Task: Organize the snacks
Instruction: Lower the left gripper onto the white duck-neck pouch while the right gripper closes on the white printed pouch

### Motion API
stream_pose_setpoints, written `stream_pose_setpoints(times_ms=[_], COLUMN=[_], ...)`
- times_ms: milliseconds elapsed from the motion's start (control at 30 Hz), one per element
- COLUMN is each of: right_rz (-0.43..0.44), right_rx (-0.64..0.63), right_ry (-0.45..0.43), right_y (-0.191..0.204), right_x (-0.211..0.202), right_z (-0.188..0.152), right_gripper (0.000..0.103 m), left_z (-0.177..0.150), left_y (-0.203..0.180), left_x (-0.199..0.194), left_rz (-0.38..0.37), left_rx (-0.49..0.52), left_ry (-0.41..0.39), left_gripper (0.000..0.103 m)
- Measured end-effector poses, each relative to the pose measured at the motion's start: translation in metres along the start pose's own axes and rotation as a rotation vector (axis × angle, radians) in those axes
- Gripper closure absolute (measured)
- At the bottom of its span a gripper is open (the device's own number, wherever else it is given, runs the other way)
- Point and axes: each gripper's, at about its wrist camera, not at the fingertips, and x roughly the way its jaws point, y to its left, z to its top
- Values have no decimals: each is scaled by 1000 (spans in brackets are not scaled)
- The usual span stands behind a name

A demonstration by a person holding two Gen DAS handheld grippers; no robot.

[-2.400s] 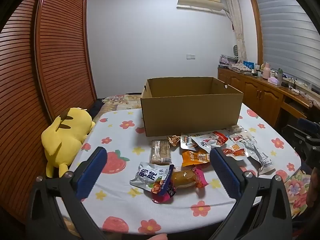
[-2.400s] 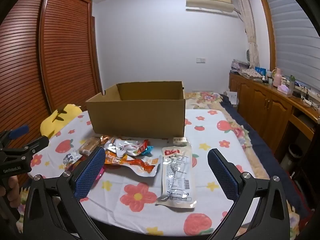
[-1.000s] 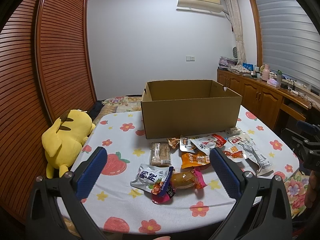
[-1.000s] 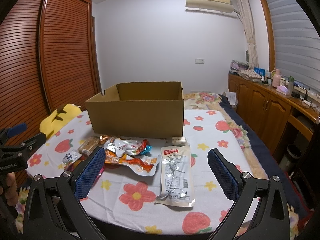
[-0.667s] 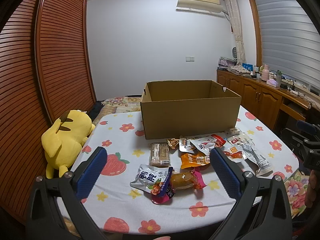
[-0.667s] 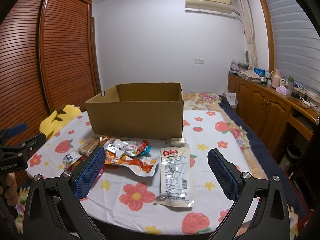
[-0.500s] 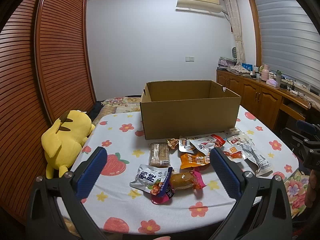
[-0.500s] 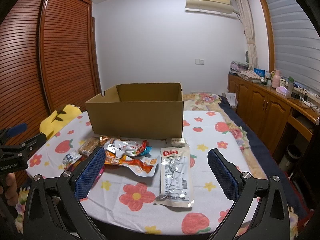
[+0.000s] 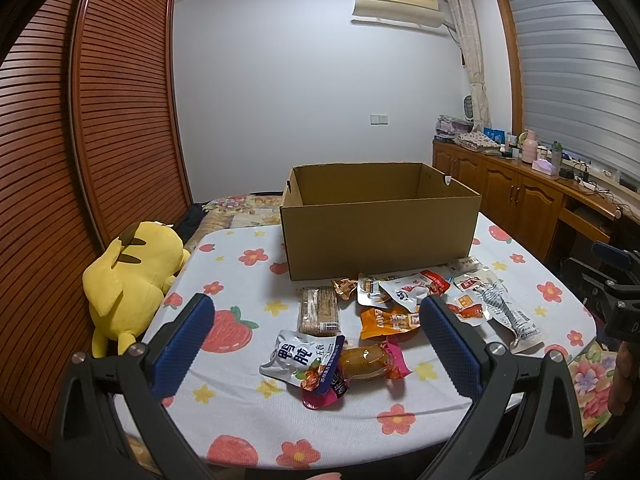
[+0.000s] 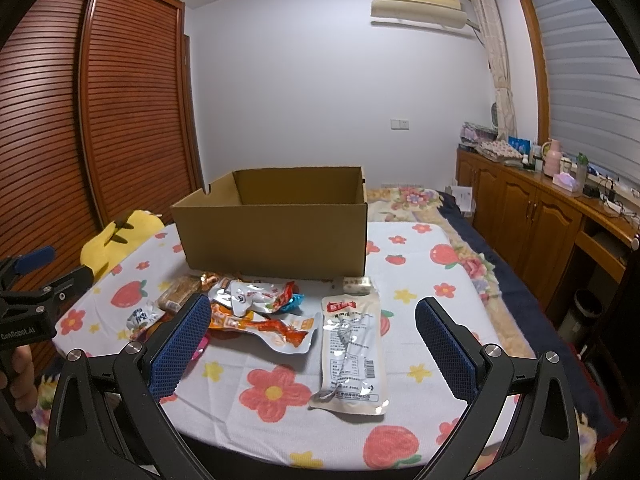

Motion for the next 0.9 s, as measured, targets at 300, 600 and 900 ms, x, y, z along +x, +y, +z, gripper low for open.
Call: stream_pose_setpoints(times_ms=[300, 600, 900], right_rz=[3, 11, 31], right_rx=[-3, -13, -31], right_ry=[12, 83, 185], right_y=[-2, -19, -33], right_x=[2, 33, 69], right_z=[-1, -16, -37], right_gripper=[0, 0, 0], left_z=[-7, -32, -46], left_y=[-1, 10, 29], left_x=[8, 47, 75], left_rz=[-4, -6, -21], left_rx=[-4, -30, -62], left_ry=[26, 111, 183], left_gripper=[0, 0, 0])
